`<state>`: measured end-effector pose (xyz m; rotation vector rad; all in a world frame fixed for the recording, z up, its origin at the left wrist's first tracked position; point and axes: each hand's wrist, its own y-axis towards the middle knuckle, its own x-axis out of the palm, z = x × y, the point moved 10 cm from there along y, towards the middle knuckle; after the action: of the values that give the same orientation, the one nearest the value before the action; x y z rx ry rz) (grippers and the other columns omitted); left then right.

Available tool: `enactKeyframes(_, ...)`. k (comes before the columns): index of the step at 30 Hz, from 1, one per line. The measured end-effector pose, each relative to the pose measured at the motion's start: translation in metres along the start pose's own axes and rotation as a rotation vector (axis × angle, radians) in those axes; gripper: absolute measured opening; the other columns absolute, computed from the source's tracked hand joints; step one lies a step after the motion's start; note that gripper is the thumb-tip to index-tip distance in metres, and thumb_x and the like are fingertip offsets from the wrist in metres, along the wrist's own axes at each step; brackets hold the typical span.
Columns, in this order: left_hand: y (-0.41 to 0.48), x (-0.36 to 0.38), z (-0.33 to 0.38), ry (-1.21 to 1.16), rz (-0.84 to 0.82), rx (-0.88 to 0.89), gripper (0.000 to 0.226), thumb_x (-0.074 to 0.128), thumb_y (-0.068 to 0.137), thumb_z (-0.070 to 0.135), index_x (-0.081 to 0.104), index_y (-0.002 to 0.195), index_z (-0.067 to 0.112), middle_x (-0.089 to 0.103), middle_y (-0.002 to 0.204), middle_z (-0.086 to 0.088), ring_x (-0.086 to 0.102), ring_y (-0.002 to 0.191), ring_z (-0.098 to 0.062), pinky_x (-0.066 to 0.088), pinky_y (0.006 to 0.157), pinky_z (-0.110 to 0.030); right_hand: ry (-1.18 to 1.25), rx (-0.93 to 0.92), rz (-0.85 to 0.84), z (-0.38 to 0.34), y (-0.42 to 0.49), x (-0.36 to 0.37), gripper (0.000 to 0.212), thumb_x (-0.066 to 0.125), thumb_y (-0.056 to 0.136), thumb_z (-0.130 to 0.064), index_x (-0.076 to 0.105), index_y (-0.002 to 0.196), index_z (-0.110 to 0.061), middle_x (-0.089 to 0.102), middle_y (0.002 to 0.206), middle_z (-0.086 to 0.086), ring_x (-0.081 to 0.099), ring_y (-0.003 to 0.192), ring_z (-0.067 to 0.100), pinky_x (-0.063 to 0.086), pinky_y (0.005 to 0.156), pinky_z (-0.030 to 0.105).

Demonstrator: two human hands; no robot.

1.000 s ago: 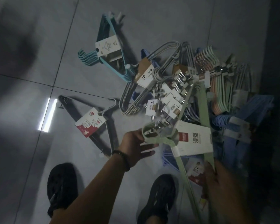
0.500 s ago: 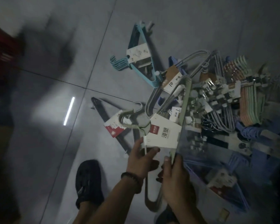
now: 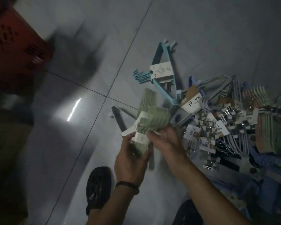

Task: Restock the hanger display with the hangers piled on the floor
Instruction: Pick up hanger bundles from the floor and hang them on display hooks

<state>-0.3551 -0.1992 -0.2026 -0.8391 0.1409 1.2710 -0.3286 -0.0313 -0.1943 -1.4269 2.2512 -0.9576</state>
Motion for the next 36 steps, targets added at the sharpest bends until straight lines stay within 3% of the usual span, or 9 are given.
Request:
enactKeyframes(7, -0.014, 0.077, -0.014, 0.213, -0.566, 0.197, 0.086, 0.066, 0.096, 0.018, 0.015, 0.163, 0.035, 0.039, 0.141, 0.021, 0.039, 0.133, -0.008, 0.033, 0.108, -0.015, 0.000, 0.189, 0.351, 0.079, 0.077, -0.031, 0.047, 0.095, 0.067, -0.015, 0.074, 0.109, -0.009, 0.081, 0.097, 0.007, 0.080, 0.080, 0.021, 0.064, 0.062, 0.034)
enactKeyframes(10, -0.006, 0.078, -0.034, 0.169, -0.683, 0.157, 0.065, 0.066, 0.099, 0.016, 0.039, 0.151, 0.042, 0.043, 0.128, 0.044, 0.046, 0.121, -0.002, 0.038, 0.109, -0.022, -0.204, 0.212, 0.303, 0.110, 0.090, -0.036, 0.042, 0.094, 0.069, -0.018, 0.073, 0.106, -0.010, 0.080, 0.096, 0.007, 0.079, 0.078, 0.020, 0.063, 0.060, 0.032)
enactKeyframes(12, 0.009, 0.059, -0.059, -0.196, -0.524, -0.093, 0.037, 0.068, 0.097, 0.011, 0.067, 0.123, 0.038, 0.072, 0.112, 0.026, 0.067, 0.109, -0.009, 0.054, 0.096, -0.022, -0.182, 0.188, 0.283, 0.120, 0.094, -0.038, 0.033, 0.090, 0.077, -0.013, 0.073, 0.105, -0.008, 0.080, 0.096, 0.009, 0.079, 0.081, 0.022, 0.063, 0.065, 0.032)
enactKeyframes(15, 0.040, 0.025, -0.117, -0.289, -0.100, -0.333, 0.030, 0.078, 0.090, 0.029, 0.060, 0.114, 0.027, 0.069, 0.115, -0.001, 0.069, 0.098, -0.023, 0.061, 0.089, -0.044, 0.052, 0.241, 0.262, 0.135, 0.101, -0.034, 0.021, 0.077, 0.089, -0.010, 0.073, 0.106, 0.001, 0.079, 0.094, 0.016, 0.077, 0.077, 0.027, 0.058, 0.062, 0.031)
enactKeyframes(20, 0.070, 0.061, -0.153, -0.342, -0.242, -0.533, 0.068, 0.069, 0.096, 0.048, 0.039, 0.153, 0.026, 0.049, 0.147, 0.006, 0.052, 0.115, -0.014, 0.044, 0.108, -0.040, -0.254, 0.298, 0.191, 0.155, 0.133, -0.015, 0.033, 0.058, 0.106, -0.032, 0.072, 0.116, -0.005, 0.076, 0.101, 0.006, 0.072, 0.096, 0.030, 0.045, 0.061, 0.022)
enactKeyframes(24, 0.106, 0.086, -0.159, -0.296, -0.286, -0.491, 0.031, 0.062, 0.102, 0.032, 0.050, 0.128, 0.019, 0.064, 0.135, 0.001, 0.062, 0.099, -0.005, 0.052, 0.078, -0.022, -0.475, 0.314, 0.190, 0.175, 0.150, -0.015, 0.044, 0.053, 0.102, -0.052, 0.071, 0.120, -0.017, 0.074, 0.107, 0.003, 0.070, 0.093, 0.023, 0.048, 0.068, 0.020)
enactKeyframes(27, 0.129, 0.088, -0.176, -0.421, -0.169, -0.599, 0.061, 0.076, 0.093, 0.035, 0.032, 0.131, 0.018, 0.063, 0.124, -0.007, 0.067, 0.098, -0.018, 0.057, 0.067, -0.024, -0.424, 0.328, 0.065, 0.211, 0.168, -0.010, 0.069, 0.068, 0.078, -0.074, 0.068, 0.129, -0.028, 0.077, 0.112, -0.009, 0.073, 0.104, 0.019, 0.055, 0.097, 0.043)
enactKeyframes(31, 0.152, 0.099, -0.206, -0.471, -0.193, -0.691, 0.136, 0.085, 0.043, 0.085, 0.035, 0.151, 0.018, 0.063, 0.138, -0.008, 0.068, 0.113, -0.030, 0.057, 0.097, -0.048, -0.637, 0.214, 0.070, 0.221, 0.188, -0.015, 0.048, 0.071, 0.075, -0.037, 0.069, 0.122, -0.025, 0.077, 0.114, -0.004, 0.073, 0.102, 0.022, 0.059, 0.090, 0.044)
enactKeyframes(36, 0.158, 0.110, -0.223, -0.489, -0.260, -0.687, 0.129, 0.095, 0.047, 0.072, 0.039, 0.151, 0.018, 0.068, 0.134, -0.007, 0.073, 0.110, -0.029, 0.063, 0.087, -0.048, -0.733, 0.222, 0.060, 0.189, 0.161, -0.015, 0.045, 0.053, 0.094, 0.002, 0.062, 0.136, -0.014, 0.065, 0.119, -0.001, 0.062, 0.110, 0.024, 0.044, 0.086, 0.028)
